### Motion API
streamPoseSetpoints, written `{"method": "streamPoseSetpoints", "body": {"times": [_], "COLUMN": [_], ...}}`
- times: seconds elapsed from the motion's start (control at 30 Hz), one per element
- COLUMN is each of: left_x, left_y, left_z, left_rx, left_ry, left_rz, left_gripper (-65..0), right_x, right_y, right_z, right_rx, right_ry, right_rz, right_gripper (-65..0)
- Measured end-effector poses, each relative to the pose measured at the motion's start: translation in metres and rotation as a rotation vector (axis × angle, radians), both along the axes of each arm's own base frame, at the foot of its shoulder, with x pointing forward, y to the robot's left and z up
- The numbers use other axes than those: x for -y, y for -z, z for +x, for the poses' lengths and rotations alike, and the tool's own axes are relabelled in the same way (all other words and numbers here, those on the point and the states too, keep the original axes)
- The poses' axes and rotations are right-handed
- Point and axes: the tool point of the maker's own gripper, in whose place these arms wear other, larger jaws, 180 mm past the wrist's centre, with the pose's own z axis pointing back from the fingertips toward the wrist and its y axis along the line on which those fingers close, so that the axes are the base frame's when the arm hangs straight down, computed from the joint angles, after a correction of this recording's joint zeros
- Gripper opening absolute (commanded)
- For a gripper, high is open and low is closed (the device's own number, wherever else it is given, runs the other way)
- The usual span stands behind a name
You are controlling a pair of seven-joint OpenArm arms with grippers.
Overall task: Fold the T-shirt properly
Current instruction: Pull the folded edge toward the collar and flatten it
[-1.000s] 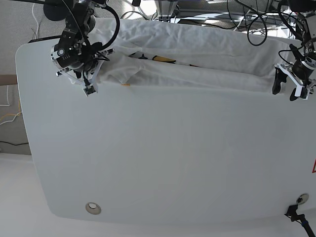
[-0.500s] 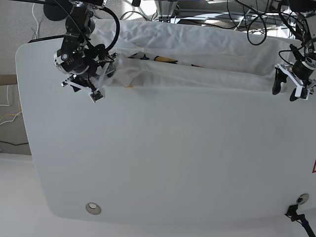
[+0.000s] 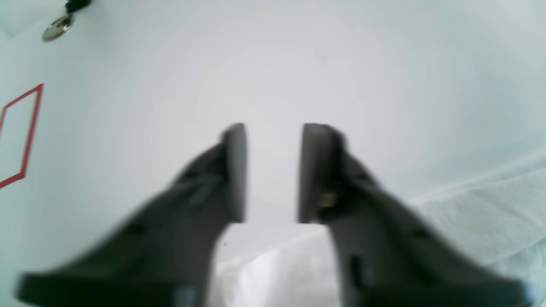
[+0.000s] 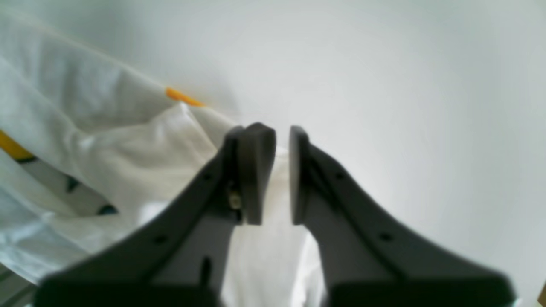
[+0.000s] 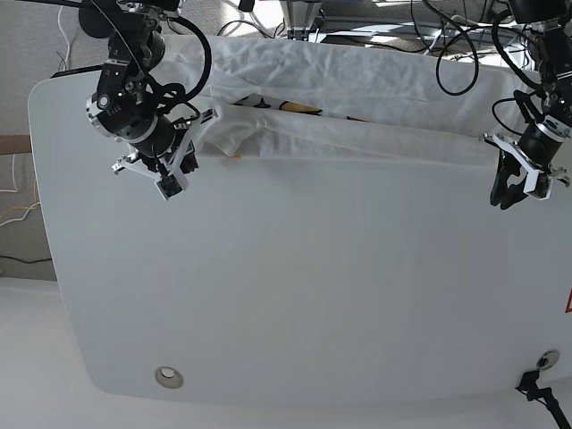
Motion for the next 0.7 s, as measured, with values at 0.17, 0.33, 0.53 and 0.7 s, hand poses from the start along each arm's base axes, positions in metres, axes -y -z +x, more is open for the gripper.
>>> {"method": "streamPoseSetpoints", "body": {"times": [0.17, 0.33, 0.53, 0.7], "left_x": [0.0, 0.011, 0.025, 0.032], "left_y": [0.017, 0.049, 0.096, 0.105], "left_z": [-0.019, -0.055, -0.085, -0.077], "left_rx": [-0.059, -0.172, -0.314, -0.306], "left_ry": [-0.009, -0.001, 0.016, 0.027], "left_rz": [0.001, -0.012, -0.074, -0.121], "left_gripper": [-65.0, -65.0, -65.0, -65.0], "right_x": [-0.006, -0.004, 0.003, 0.005], "right_y": [0.018, 0.041, 0.054, 0.066], "right_z": [-0.024, -0.061, -0.076, -0.068], "right_rx": [-0.07, -0.173, -0.225, -0.204], "right_ry": [-0.008, -0.006, -0.004, -0.001], "right_rz": [0.042, 0.04, 0.035, 0.092], "right_gripper": [-65.0, -65.0, -65.0, -65.0]}}
